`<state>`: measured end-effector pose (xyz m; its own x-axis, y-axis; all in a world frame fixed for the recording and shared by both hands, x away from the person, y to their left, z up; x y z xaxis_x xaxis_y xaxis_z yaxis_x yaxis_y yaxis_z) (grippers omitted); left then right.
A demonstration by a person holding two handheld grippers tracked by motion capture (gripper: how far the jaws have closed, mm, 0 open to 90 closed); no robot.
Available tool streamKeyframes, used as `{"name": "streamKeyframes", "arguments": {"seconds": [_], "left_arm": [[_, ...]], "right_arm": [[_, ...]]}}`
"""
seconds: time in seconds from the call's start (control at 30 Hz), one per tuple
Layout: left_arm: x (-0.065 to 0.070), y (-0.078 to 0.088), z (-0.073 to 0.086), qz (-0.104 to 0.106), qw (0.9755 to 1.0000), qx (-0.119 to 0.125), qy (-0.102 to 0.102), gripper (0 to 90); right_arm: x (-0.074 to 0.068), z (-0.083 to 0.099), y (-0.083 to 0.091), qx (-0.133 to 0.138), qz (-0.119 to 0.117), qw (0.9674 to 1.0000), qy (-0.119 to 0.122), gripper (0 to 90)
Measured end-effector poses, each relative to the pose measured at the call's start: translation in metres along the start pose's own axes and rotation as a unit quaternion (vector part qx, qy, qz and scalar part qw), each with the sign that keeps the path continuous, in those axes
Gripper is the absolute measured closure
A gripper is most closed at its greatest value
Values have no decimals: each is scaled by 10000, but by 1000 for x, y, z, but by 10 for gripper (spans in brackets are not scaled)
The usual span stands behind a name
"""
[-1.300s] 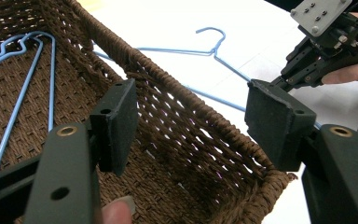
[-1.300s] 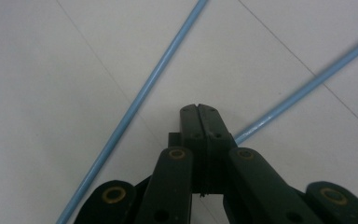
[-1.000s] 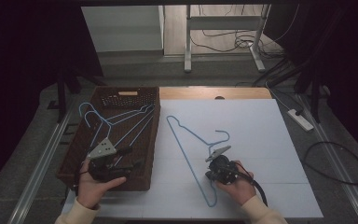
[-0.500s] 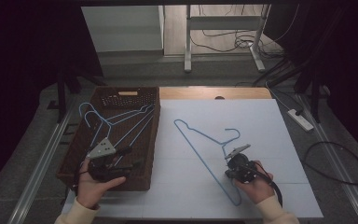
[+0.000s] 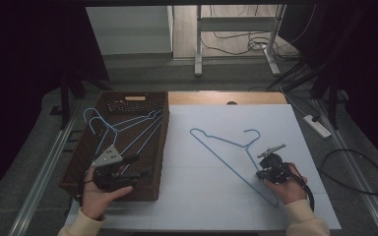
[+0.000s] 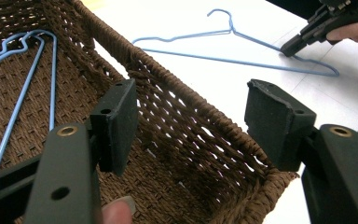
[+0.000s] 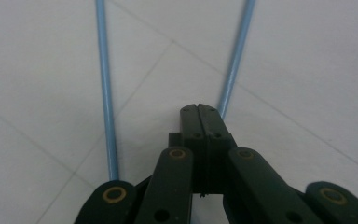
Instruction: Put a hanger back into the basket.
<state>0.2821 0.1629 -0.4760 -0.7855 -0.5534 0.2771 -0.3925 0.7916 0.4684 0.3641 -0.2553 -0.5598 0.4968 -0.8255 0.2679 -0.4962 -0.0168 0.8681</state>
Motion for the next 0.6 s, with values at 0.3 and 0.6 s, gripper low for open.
{"name": "streamKeyframes", "arguments": {"seconds": [0.3, 0.6], "left_arm": [[1, 1, -1, -6, 10000, 11, -14, 357], [1, 1, 0, -4, 10000, 4, -21, 357]], "right_arm": [[10, -2, -4, 23, 56, 9999, -143, 900], [21, -3, -8, 33, 122, 9994, -334, 900]]}}
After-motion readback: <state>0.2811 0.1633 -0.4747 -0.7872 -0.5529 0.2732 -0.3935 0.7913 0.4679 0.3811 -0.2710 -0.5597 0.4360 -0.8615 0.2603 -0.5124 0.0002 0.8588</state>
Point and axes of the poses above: each handheld gripper's, and its own axes: y roughly backward along the jaws, z roughly out of its underside, x roughly to its right, the point moved 7 cm from there along -y, roughly forward along the jaws, and after that the axes turned 14 degrees about z, right-handed, at the moved point
